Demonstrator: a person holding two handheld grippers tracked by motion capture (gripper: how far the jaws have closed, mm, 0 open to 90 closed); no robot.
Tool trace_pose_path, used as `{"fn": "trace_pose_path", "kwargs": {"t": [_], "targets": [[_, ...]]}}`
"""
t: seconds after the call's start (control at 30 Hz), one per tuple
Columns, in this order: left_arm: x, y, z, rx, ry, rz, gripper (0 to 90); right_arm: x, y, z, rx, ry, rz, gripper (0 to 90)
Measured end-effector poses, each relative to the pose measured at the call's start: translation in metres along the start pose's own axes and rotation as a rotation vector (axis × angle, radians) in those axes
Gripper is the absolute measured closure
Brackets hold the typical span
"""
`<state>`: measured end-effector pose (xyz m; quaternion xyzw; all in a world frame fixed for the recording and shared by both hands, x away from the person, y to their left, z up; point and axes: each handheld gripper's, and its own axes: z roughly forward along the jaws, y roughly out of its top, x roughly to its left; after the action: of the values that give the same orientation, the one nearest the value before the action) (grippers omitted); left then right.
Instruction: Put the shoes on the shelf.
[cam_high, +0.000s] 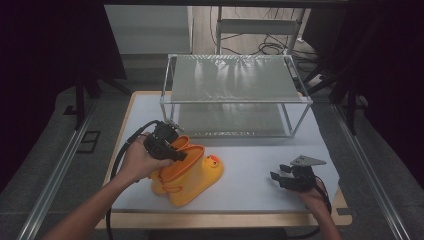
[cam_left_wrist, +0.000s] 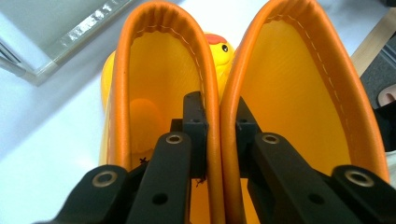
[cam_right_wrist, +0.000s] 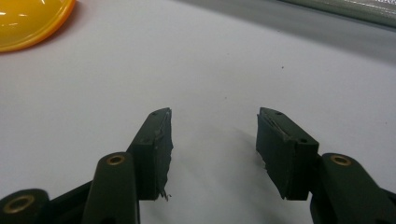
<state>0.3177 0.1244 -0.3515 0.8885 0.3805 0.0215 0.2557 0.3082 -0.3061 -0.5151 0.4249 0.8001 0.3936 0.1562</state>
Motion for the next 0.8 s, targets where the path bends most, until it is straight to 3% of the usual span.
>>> {"fn": "trace_pose_path", "kwargs": {"t": [0.3, 0.47, 0.63, 0.8], "targets": [[0.007, 0.004, -0.006, -0.023, -0.056, -0.017, 82.4, -0.002, -0.001, 0.000, -0.004, -0.006, 0.009, 45.7], [0.012, 0.010, -0.008, -0.048, -0.124, -0.036, 82.5, -0.004, -0.001, -0.001, -0.009, -0.009, 0.016, 45.7], [0.005, 0.021, -0.015, -0.083, -0.187, -0.030, 82.4, -0.005, -0.001, -0.004, -0.009, -0.014, 0.015, 45.7], [-0.004, 0.036, -0.026, -0.097, -0.211, -0.006, 82.2, -0.007, -0.002, -0.007, -0.021, -0.019, 0.019, 45.8]]}}
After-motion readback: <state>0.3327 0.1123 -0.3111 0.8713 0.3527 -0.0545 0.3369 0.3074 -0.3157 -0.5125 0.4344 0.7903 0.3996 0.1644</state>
